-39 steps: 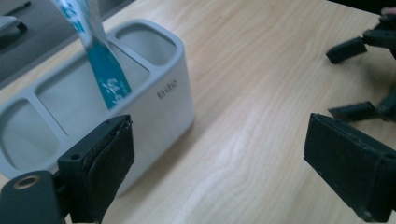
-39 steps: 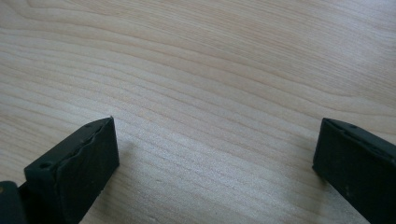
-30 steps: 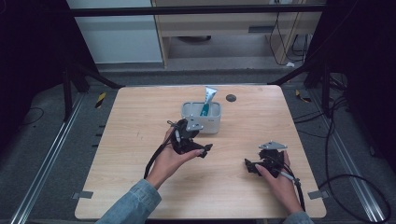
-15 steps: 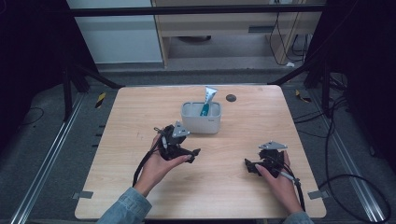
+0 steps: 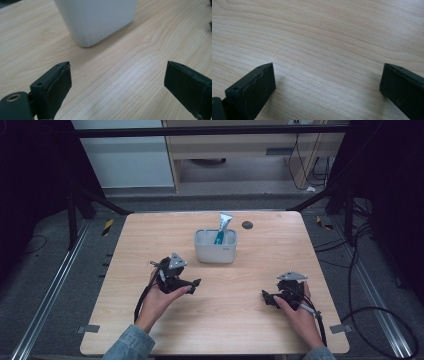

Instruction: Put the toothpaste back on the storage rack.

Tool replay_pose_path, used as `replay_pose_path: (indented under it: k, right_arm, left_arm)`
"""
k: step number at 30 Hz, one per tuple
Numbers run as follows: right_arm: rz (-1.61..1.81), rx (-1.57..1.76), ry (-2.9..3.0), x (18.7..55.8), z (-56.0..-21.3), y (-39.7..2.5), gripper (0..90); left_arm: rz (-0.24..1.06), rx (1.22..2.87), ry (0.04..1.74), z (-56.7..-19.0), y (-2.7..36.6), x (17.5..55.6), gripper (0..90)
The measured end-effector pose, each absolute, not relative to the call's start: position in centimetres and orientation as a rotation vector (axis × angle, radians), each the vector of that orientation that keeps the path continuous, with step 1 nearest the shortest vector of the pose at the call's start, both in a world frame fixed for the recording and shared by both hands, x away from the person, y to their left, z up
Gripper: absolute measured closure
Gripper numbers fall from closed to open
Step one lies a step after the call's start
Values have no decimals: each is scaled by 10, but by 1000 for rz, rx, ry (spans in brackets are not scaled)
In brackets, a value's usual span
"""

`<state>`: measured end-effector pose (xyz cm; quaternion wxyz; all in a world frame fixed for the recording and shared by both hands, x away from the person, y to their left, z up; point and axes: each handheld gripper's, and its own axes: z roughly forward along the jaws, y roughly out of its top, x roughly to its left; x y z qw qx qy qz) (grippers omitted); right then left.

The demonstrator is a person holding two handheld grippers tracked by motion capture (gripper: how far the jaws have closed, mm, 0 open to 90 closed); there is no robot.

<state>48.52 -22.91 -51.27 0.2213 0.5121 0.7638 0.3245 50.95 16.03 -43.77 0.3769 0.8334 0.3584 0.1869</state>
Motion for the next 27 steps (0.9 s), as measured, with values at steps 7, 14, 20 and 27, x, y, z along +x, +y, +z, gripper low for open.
replay_pose_path:
  k: [7,14,20,27]
  right_arm:
    - [899,1417,2111,485,-513,-229,4]
    - [899,1416,2111,485,-513,-229,4]
    - [899,1417,2110,485,-513,-229,4]
    - [899,1416,2111,485,-513,-229,4]
  left_arm:
    - [473,2083,998,-444,185,516,73]
    - [480,2050,1067,-447,209,520,77]
    - [482,2039,1120,-456,225,522,77]
    - [478,2038,1175,-468,244,523,77]
